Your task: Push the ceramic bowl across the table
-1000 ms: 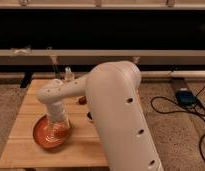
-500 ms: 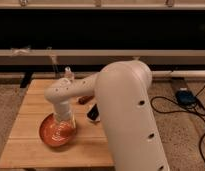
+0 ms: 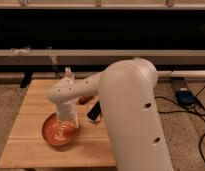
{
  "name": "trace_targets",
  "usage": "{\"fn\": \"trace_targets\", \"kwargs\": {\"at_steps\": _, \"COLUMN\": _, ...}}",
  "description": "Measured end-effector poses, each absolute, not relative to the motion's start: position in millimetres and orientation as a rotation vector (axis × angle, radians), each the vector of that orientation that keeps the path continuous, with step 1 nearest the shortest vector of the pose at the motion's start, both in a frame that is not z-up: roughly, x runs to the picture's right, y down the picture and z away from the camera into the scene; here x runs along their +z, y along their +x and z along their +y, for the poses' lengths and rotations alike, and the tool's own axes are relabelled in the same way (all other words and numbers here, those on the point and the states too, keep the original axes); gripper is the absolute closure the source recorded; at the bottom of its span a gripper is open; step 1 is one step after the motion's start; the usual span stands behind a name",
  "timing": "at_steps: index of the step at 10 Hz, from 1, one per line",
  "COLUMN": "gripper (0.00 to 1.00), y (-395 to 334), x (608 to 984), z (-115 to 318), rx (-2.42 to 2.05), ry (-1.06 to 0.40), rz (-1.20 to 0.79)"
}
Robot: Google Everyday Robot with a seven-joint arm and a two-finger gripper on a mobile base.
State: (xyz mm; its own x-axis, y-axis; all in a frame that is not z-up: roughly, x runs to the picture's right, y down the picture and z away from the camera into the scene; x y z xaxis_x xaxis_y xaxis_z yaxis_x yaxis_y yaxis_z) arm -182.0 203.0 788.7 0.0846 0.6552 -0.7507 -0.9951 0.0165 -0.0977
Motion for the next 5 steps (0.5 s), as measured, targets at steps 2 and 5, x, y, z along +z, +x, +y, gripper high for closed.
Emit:
{"fn": "trace_targets", "kwargs": {"at_steps": 2, "gripper": 0.35, "y": -182, "x": 768, "z": 191, "rx": 1.419, "ry": -0.728, "rz": 0.536}}
{"fn": "trace_targets", "kwargs": {"at_steps": 5, "gripper": 0.35, "y": -187, "x": 737, "z": 175, "rx": 1.401, "ry": -0.757, "rz": 0.437}}
